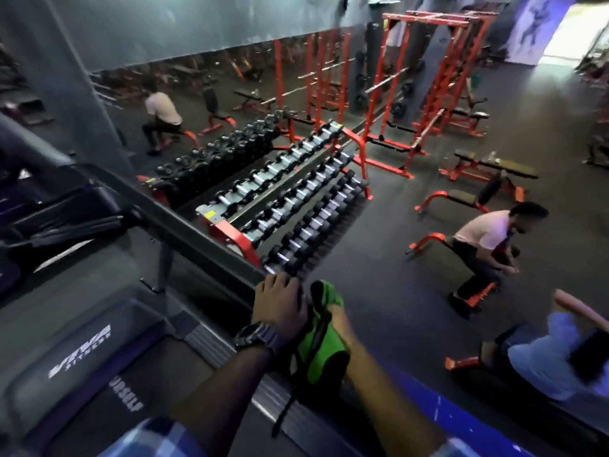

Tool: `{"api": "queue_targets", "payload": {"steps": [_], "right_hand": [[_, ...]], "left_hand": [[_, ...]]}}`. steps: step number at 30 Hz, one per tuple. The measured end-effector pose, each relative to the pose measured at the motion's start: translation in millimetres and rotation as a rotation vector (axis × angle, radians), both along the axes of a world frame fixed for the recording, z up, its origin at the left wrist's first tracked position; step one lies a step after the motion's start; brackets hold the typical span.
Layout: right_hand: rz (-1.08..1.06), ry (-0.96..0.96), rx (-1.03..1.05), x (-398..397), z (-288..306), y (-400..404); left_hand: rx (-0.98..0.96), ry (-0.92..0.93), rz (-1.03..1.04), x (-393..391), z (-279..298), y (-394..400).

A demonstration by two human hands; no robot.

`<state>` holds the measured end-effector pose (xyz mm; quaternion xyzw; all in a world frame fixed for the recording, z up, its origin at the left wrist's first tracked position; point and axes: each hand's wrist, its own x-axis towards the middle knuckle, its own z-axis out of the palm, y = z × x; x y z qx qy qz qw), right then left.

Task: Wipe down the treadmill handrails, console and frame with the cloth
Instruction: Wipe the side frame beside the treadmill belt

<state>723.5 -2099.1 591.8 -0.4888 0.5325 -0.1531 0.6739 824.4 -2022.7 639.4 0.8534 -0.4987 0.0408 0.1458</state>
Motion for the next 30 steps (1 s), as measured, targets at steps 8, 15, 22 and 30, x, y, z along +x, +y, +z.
{"api": "queue_targets", "payload": {"steps": [8,15,22,30], "right_hand": [[0.410,0.011,-0.152,8,7,-39],[0.761,-0.014,-0.340,23,43,-67],[0.925,0.046,-0.379,76,21,-84],[0.937,-0.009,-0.422,84,18,-81]], "left_hand": [[-0.069,0.094,0.377,-36,-3,-11],[0.001,0.160,0.530,-25,3,-22],[-0.025,0.042,0.599,17,-8,-32],[-0.017,0.051,0.695,38,-19,-41]]}}
